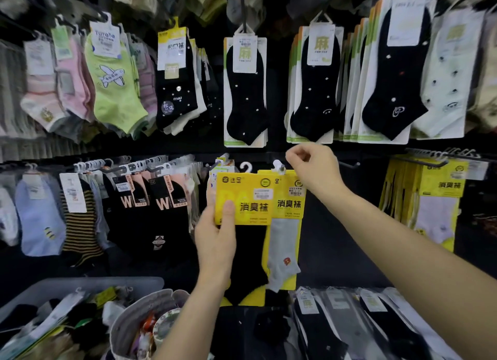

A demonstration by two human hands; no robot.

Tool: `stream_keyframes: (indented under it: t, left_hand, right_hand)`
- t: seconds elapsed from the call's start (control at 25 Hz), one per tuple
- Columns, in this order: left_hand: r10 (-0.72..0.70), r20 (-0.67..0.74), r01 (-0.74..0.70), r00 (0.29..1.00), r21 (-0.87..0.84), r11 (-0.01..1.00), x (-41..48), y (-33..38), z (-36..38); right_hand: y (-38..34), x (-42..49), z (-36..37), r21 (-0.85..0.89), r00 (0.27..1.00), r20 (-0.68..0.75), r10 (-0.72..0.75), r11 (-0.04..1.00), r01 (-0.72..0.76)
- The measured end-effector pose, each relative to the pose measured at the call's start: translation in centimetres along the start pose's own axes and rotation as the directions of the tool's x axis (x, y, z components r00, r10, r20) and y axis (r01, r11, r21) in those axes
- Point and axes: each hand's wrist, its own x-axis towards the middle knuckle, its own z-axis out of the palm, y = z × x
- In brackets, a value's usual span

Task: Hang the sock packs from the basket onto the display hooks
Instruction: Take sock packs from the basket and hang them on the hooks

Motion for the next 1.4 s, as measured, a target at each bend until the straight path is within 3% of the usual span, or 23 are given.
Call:
stream_keyframes:
  t: [0.08,0.16,0.36,0.64,0.84,1.04,1.2,1.32,1.4]
  left_hand:
    - [0.029,0.056,-0.029,0.998,0.008,1.0,-0.8,0.5,1.1]
    - [0.008,0.116,-0.007,0.993,-0.007,1.0,-1.5,0.7,1.8]
    - [-0.083,0.187,0.096,0.979,-0.061,0.993,-2.5,0.2,3.3]
    - [-0.134,0.224,0.15,0.965,-0.054,0.987,-2.4,-0.6,4.3]
    - [-0.196,0.248,0.207,0.949,-0.018,0.978,-2.5,-2.4,4.6]
    - [-0.208,0.238,0.185,0.949,0.117,0.976,-2.1,-4.0,4.5]
    - [-0.22,0.434,0.21,0.873,0.072,0.975,-1.4,-5.2,4.6]
    - [-0.211,0.528,0.238,0.823,0.018,0.971,-2.6,-6.4,4.9]
    - [-0.177,0.539,0.225,0.824,-0.024,0.974,-3.2,-6.9,5.4]
  right_hand:
    - [-1.1,-1.0,-0.5,0.067,0.987,0.134,-0.085,0.995,0.076]
    - [-1.6,-1.8,-1.2,0.122,0.948,0.312,-0.061,0.992,0.024]
    - [-0.7,-1.8,-3.0,0.07,0.911,0.411,-0.021,0.998,-0.008]
    - [0.4,1.3,-2.2,0.037,0.962,0.265,0.062,0.997,-0.075]
    - [1.2,1.6,-0.3,-0.172,0.96,0.278,0.044,0.985,0.005]
    - [4.0,-1.0,0.1,-0.064,0.992,0.102,0.074,0.996,-0.068]
    - [8.0,-5.1,0.8,-0.014,0.918,0.301,0.26,0.963,-0.268]
    - [9.4,-8.0,2.5,0.148,0.845,0.456,0.28,0.912,-0.382]
    - [9.7,-9.3,3.8,0.222,0.842,0.47,0.264,0.888,-0.402]
